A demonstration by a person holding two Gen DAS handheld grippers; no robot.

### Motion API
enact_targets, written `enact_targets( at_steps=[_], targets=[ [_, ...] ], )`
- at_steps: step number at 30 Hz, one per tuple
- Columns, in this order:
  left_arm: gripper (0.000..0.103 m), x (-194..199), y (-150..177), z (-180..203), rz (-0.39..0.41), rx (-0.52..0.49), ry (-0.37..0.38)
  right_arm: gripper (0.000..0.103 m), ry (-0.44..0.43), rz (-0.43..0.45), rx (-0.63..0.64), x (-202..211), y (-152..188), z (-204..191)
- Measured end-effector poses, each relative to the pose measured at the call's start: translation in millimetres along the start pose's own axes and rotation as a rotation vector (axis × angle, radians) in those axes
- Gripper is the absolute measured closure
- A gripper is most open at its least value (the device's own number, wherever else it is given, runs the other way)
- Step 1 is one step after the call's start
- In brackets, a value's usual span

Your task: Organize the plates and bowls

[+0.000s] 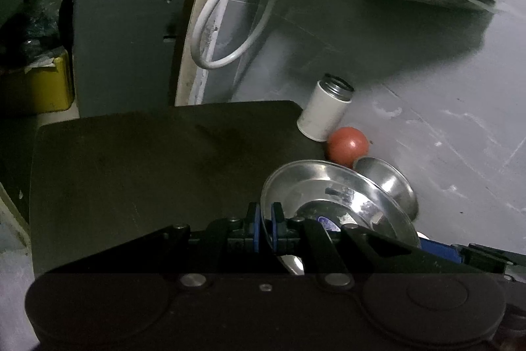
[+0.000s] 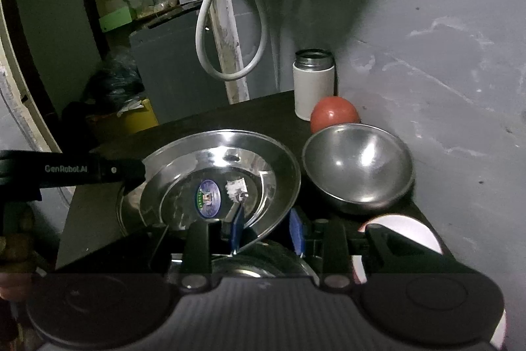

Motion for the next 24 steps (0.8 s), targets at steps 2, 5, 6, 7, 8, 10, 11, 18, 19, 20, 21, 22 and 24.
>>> enact_targets(
  at_steps=[2, 5, 6, 7, 8, 10, 11, 18, 19, 20, 21, 22, 24],
  targets=[
    [0.097, 5, 6, 4, -0.001, 0.004, 0.003, 0.069, 0.000, 0.001, -0.001, 7, 3, 2],
    [0.096, 12, 14, 8, -0.002, 0.016, 0.005, 0.069, 0.000, 0.003, 0.003, 17, 8, 6],
    [0.096, 15, 17, 10, -0.004, 0.020, 0.005, 0.069, -0.001, 0.003, 0.006, 21, 9, 6],
    [0.096, 17, 20, 11, -0.005, 0.023, 0.004, 0.069, 0.000, 0.003, 0.010, 25, 11, 7],
    [0.096, 20, 23, 12, -0.007, 0.023, 0.002, 0.069, 0.000, 0.003, 0.013, 28, 13, 7],
    [0.096, 25, 27, 15, -0.009, 0.020, -0.002, 0.069, -0.001, 0.000, 0.017, 33, 17, 8],
    [0.096, 27, 28, 16, -0.010, 0.016, -0.001, 0.069, -0.002, -0.003, 0.020, 35, 19, 8],
    [0.096, 38, 42, 22, -0.013, -0.001, -0.013, 0.069, -0.004, -0.001, 0.013, 50, 34, 10],
    [0.096, 39, 44, 23, -0.014, -0.003, -0.016, 0.069, -0.004, -0.004, 0.013, 51, 36, 10],
    [0.096, 39, 46, 24, -0.015, -0.006, -0.018, 0.069, -0.005, -0.007, 0.011, 51, 37, 10],
    [0.096, 40, 48, 24, -0.015, -0.008, -0.021, 0.069, -0.006, -0.009, 0.007, 52, 39, 10],
    [0.096, 41, 50, 24, -0.015, -0.010, -0.023, 0.069, -0.007, -0.011, 0.005, 53, 41, 10],
    [0.095, 41, 54, 24, -0.021, -0.009, -0.031, 0.069, -0.010, -0.011, 0.001, 54, 44, 9]
  ],
)
Point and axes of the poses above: each gripper's, at about its wrist camera, not at the fingertips, and x roughly against the way its jaws point, z to its right, y to its underside, the point moved 9 cm from there along -x, roughly the way its jaws point, and after that the axes turned 4 degrees about -y, right-handed, at the moved point
